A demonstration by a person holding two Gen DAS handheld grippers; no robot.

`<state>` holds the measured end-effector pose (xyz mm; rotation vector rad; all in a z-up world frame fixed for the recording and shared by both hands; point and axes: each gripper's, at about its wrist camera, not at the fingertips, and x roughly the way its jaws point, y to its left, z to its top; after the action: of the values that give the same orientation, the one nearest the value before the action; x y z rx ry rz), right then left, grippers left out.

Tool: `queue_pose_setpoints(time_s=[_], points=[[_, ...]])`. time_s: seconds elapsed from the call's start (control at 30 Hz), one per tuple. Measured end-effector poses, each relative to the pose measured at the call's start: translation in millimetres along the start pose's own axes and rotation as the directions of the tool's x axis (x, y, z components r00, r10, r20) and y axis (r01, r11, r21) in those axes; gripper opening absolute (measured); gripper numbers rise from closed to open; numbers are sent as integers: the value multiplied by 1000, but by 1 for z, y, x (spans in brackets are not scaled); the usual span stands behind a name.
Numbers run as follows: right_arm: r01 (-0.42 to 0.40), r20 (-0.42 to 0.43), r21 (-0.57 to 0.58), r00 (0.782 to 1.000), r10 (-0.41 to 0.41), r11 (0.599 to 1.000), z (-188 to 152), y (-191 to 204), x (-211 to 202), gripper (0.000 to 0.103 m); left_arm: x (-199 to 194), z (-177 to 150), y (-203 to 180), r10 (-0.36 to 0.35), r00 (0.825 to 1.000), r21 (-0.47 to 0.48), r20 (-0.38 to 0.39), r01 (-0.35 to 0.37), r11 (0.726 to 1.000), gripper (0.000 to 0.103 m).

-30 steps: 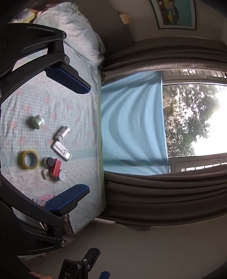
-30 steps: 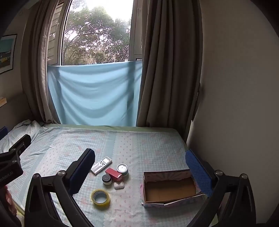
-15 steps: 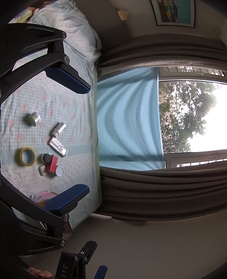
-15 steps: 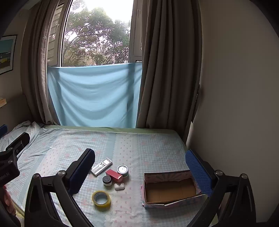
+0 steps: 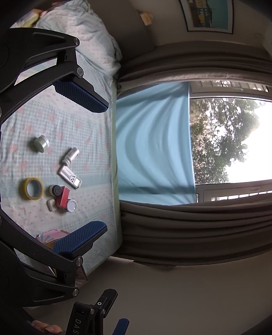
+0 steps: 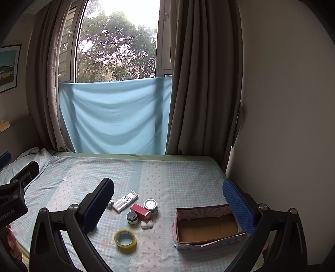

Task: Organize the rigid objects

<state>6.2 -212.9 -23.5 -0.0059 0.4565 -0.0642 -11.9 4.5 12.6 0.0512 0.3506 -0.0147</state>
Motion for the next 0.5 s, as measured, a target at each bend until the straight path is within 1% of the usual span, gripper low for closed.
queue_pose_setpoints(time_s=[0.17,0.5], points=[[-3,-4,-1,1000,3,1000,0,-1,2,103,0,-1,2,-10,1000,-5,-1,10,1000,103],[-7,1,5,1000,7,1000,-1,1,2,103,1,-3,2,-1,1000,-1,-5,1,1000,103]])
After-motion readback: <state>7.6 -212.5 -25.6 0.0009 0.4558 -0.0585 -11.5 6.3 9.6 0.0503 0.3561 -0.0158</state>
